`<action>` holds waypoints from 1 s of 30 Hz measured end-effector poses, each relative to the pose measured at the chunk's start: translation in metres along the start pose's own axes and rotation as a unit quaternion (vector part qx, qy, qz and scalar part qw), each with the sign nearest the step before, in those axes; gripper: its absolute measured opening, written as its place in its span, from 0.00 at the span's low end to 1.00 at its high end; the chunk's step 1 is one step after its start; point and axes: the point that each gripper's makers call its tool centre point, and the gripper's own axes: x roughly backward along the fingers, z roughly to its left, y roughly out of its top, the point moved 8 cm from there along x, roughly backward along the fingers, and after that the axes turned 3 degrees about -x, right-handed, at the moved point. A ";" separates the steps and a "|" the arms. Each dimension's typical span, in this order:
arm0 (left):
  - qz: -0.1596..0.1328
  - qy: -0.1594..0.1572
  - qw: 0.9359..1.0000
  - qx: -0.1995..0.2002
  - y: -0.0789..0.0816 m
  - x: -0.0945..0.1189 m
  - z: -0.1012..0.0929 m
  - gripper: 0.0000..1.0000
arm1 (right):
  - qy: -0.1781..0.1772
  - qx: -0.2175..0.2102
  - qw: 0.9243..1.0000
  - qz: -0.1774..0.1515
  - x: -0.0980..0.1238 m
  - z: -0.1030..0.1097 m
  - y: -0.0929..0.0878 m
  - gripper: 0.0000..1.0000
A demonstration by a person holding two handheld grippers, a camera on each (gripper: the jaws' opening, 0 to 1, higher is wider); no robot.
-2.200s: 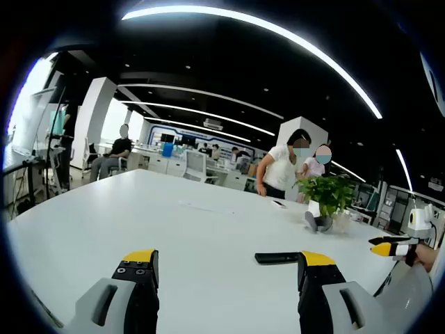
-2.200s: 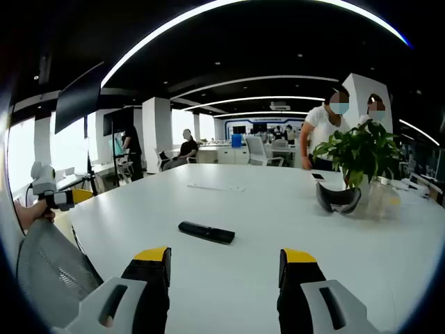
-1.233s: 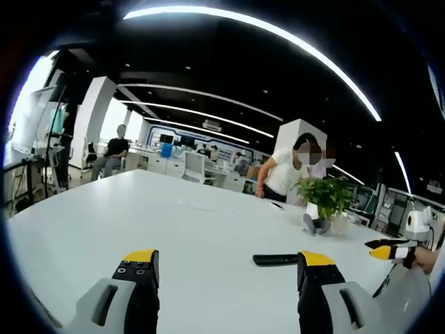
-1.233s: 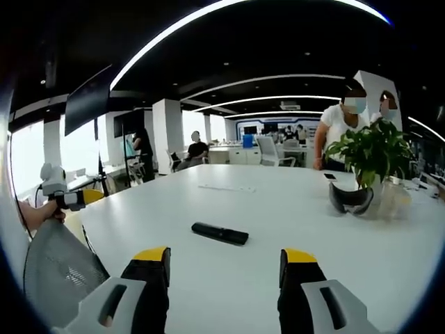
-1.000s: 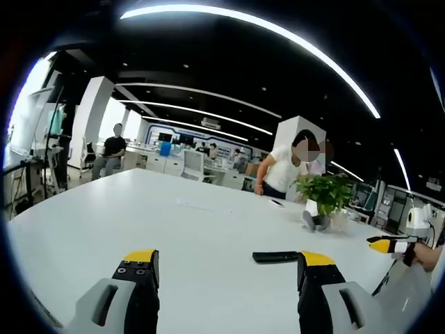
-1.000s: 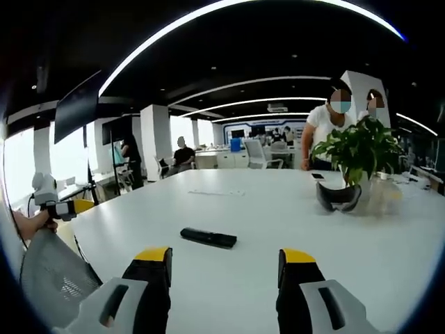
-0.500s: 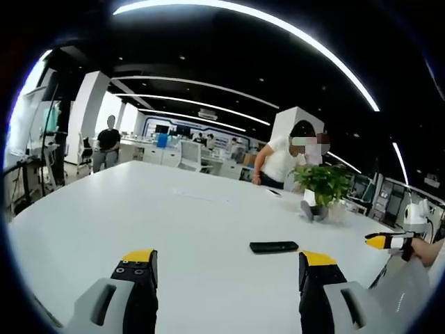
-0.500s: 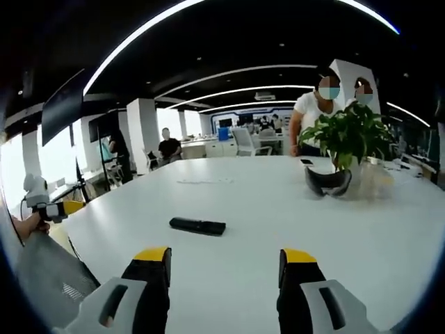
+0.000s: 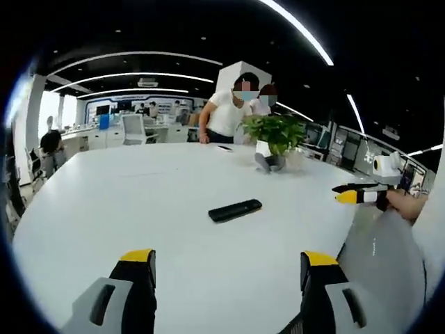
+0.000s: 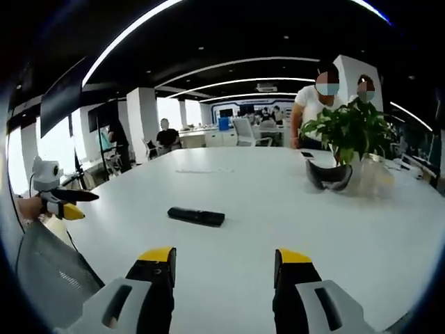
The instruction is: Press the specified remote control buttons in sequence, fully releasing each button before pressing the next.
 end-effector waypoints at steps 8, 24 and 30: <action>0.033 -0.084 0.995 -0.042 0.022 -0.040 0.018 0.85 | -0.032 0.004 0.998 -0.061 0.013 -0.004 0.020 0.55; 0.109 -0.132 0.978 -0.116 0.042 -0.109 0.033 0.83 | -0.061 0.003 0.996 -0.066 0.012 -0.005 0.020 0.44; 0.139 -0.145 0.973 -0.114 0.045 -0.133 0.043 0.83 | -0.050 0.006 0.997 -0.053 0.010 -0.005 0.015 0.40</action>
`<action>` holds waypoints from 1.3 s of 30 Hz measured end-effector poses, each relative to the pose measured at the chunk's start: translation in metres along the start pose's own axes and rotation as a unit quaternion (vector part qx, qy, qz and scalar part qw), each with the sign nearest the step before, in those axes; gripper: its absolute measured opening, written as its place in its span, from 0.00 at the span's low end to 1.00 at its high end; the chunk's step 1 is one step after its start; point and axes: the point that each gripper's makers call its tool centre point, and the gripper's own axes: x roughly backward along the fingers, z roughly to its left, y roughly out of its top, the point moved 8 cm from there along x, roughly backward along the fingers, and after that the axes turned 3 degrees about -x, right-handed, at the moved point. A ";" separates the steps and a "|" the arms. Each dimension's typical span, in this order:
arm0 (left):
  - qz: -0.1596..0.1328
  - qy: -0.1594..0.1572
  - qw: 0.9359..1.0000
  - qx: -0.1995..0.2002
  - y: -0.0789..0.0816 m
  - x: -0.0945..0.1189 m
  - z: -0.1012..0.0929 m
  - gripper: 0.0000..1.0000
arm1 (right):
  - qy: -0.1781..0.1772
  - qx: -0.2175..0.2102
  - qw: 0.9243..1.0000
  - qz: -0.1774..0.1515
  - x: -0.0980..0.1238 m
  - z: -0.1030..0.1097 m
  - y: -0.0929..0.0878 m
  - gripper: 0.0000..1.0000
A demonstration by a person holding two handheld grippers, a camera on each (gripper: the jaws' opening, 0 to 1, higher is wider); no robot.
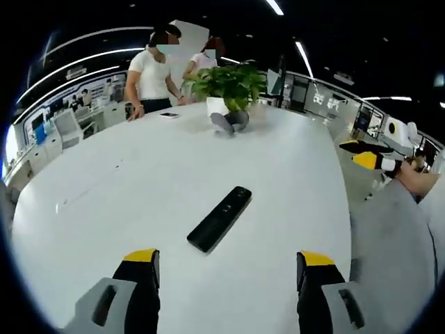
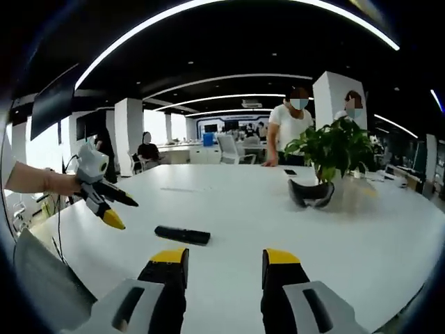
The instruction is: Press the specified remote control buttons in sequence, fully releasing each button before pressing the next.
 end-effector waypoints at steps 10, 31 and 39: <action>0.051 -0.042 0.997 -0.048 0.009 -0.036 0.011 0.82 | -0.002 -0.003 1.000 0.006 0.000 0.001 -0.001 0.36; 0.126 -0.080 0.988 -0.031 0.008 -0.088 0.032 0.62 | -0.002 -0.014 1.000 0.006 0.003 0.001 -0.002 0.30; 0.135 -0.069 0.986 -0.067 0.009 -0.096 0.034 0.45 | -0.001 -0.023 1.000 0.006 0.004 -0.002 -0.003 0.27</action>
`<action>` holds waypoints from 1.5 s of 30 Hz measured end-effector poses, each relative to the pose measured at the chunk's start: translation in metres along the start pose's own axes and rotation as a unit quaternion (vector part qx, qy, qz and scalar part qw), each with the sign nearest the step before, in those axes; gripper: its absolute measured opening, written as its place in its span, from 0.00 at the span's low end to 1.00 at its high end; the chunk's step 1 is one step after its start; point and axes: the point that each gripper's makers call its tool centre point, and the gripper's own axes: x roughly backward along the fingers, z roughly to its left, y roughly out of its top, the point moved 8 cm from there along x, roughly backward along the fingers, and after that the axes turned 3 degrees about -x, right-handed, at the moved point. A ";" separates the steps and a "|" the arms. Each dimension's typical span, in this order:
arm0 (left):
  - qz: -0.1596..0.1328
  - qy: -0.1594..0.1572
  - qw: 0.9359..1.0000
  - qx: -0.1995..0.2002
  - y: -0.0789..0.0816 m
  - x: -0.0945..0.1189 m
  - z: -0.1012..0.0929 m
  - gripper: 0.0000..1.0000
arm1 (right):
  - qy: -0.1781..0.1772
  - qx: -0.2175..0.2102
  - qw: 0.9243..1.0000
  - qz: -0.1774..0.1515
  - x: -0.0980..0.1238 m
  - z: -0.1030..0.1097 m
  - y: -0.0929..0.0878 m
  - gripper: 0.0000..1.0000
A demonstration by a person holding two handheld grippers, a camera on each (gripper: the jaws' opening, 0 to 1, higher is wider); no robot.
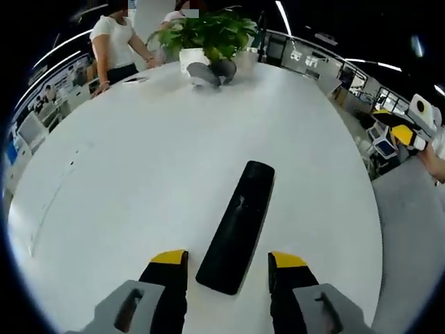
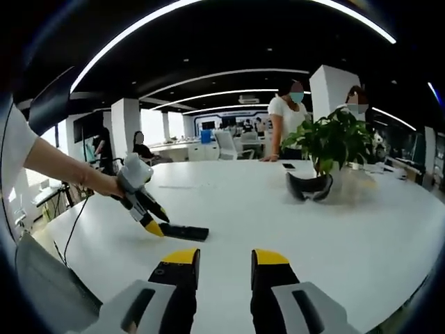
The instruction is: Press the specified remote control buttons in sequence, fully releasing each button before pressing the next.
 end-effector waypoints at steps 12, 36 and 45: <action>0.040 -0.004 0.993 -0.107 0.009 -0.007 -0.002 0.29 | -0.003 -0.001 1.000 0.000 0.001 -0.001 0.000 0.25; 0.067 -0.012 0.990 -0.122 0.004 -0.001 -0.023 0.23 | 0.002 0.001 1.000 0.004 0.002 0.000 0.000 0.24; 0.067 -0.006 0.991 -0.117 0.000 0.001 -0.030 0.23 | 0.004 0.002 1.000 0.008 0.001 0.000 -0.001 0.23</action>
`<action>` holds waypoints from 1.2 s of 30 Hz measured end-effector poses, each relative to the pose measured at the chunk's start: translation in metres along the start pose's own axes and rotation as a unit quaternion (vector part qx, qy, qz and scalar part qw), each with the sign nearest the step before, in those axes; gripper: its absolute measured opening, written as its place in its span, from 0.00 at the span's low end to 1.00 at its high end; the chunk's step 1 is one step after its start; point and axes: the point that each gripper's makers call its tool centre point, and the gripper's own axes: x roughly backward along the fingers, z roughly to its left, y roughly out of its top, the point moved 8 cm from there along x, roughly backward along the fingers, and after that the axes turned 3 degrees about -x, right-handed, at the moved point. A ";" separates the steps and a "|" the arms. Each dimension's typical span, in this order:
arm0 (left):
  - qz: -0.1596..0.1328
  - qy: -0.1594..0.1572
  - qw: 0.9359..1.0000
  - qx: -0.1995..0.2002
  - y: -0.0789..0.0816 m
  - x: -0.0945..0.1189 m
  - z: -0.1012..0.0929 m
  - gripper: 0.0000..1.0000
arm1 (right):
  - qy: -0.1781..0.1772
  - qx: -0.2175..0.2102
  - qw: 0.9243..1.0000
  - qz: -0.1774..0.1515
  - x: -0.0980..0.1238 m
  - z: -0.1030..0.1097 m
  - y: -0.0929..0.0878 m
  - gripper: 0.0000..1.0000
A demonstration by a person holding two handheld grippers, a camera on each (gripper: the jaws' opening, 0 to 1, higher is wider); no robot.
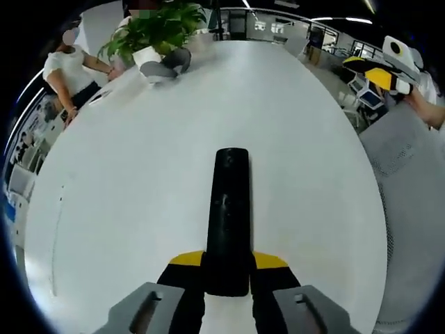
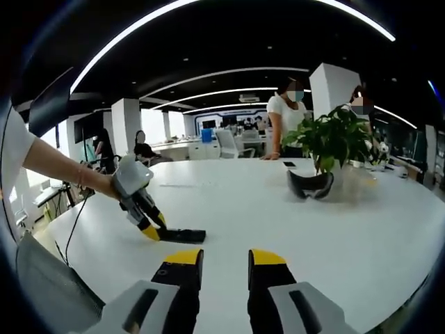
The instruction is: Press the specified remote control buttons in sequence, fully releasing each button before pressing the next.
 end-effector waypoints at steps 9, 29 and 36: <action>0.001 0.006 1.000 0.010 -0.001 0.001 -0.007 0.23 | 0.002 0.002 1.000 0.003 -0.002 0.002 0.000 0.23; 0.012 0.003 1.000 0.008 -0.004 0.003 -0.019 0.23 | 0.016 0.006 1.000 0.018 -0.006 0.006 -0.002 0.22; 0.019 0.003 1.000 0.008 -0.005 0.004 -0.029 0.23 | 0.023 0.009 0.999 0.031 -0.008 0.007 -0.005 0.20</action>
